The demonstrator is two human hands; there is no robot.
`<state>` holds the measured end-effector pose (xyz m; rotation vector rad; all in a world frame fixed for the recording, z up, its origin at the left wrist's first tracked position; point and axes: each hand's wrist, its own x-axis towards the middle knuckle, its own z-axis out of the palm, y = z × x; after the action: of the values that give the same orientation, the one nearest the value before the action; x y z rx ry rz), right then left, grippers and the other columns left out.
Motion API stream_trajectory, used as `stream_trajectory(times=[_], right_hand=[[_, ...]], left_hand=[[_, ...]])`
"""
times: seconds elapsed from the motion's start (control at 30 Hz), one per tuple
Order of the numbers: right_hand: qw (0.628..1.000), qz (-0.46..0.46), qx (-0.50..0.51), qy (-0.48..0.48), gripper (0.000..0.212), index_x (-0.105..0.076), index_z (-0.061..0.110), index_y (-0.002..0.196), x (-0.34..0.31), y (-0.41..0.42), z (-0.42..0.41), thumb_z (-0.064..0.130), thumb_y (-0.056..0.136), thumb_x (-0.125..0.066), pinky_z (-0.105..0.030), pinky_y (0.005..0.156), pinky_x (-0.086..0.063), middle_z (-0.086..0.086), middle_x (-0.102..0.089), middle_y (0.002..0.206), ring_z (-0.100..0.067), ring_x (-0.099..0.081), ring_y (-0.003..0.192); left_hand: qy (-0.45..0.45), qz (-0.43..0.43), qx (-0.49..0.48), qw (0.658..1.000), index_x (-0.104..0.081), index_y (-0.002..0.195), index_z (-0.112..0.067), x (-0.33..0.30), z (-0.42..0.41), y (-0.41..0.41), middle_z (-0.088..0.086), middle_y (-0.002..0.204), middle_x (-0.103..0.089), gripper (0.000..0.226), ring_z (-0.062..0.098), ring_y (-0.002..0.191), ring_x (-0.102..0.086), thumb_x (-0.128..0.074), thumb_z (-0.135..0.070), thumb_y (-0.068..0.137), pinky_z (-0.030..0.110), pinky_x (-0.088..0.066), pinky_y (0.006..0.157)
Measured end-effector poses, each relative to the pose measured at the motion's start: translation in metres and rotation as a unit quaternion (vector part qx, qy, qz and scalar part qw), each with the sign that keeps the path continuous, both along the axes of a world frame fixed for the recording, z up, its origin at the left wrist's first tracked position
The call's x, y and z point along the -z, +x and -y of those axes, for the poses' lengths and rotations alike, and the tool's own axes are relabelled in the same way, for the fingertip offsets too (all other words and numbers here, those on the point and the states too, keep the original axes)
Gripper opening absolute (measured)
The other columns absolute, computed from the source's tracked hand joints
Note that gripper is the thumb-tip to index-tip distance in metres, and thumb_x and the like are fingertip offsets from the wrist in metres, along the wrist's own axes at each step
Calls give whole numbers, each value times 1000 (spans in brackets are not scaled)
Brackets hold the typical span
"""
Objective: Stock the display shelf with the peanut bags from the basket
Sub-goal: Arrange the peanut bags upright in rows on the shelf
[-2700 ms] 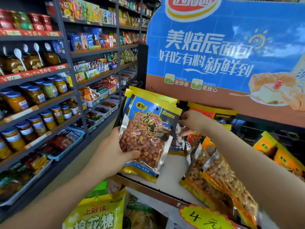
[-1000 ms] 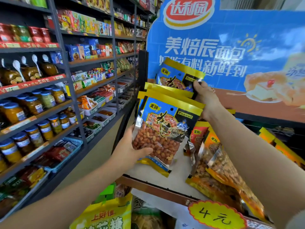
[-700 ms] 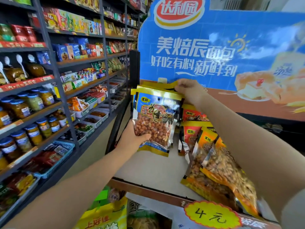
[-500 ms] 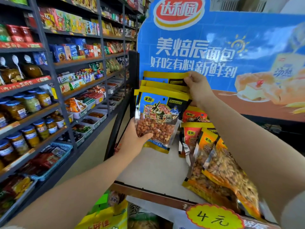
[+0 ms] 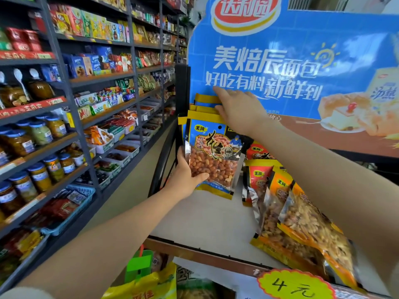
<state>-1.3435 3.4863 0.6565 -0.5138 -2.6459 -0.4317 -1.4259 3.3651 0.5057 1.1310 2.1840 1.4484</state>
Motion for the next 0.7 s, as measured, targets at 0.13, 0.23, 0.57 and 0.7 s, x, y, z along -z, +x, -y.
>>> stream_trajectory(times=[0.13, 0.23, 0.57, 0.7], right_hand=[[999, -4, -17, -33, 66, -26, 12, 144, 11, 5, -15, 53, 93, -16, -47, 105, -28, -13, -42, 142, -34, -41, 126], [999, 6, -13, -35, 88, -27, 12, 143, 13, 17, -25, 63, 78, 1, -47, 106, -28, -13, -42, 142, -34, -40, 127], [994, -55, -61, 65, 35, -51, 8, 109, 22, 14, -4, 35, 87, -56, -46, 86, -44, -15, -56, 116, -36, -55, 100], [998, -22, -39, 37, 26, -52, 7, 105, 22, 6, 1, 27, 89, -57, -46, 95, -36, -16, -44, 127, -35, -43, 111]], left_hand=[[22, -99, -11, 995, 30, 141, -20, -5, 3, 6, 6, 154, -23, 125, 20, 137, -32, -76, -12, 75, 33, -27, 109], [72, -153, -34, 985, 24, 144, -18, -12, 3, 10, 5, 158, -5, 117, 18, 144, -12, -73, -16, 78, 27, -14, 111], [94, -39, -12, 995, 5, 148, -31, -38, -7, -1, -1, 118, -60, 71, 5, 94, -58, -44, -35, 96, 28, -42, 79], [65, -53, -12, 996, 17, 146, -24, -33, -3, -1, 10, 151, -31, 85, 23, 133, -38, -51, -24, 94, 27, -32, 101]])
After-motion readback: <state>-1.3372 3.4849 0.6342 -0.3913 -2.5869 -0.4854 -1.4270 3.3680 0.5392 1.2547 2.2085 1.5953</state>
